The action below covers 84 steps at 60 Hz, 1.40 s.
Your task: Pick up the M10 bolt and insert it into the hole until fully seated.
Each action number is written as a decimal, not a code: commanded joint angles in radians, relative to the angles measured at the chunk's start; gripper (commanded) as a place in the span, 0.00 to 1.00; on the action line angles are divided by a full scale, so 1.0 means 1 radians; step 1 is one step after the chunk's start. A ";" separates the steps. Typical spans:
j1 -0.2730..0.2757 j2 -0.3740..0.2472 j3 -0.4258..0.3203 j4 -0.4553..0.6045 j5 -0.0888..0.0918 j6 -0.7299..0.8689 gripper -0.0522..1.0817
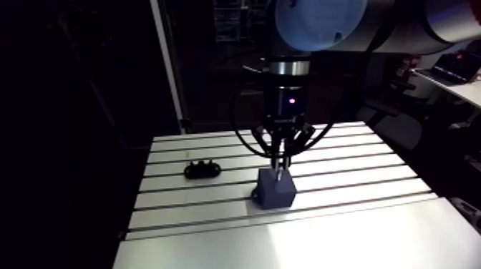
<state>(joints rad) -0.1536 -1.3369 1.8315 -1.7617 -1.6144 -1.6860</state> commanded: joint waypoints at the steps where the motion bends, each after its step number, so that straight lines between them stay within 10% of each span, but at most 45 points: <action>1: 0.000 -0.001 0.001 0.000 0.001 0.001 1.00; 84: -0.001 -0.001 0.022 -0.040 -0.001 -0.002 1.00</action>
<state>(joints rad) -0.1540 -1.3383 1.8487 -1.8007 -1.6130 -1.6888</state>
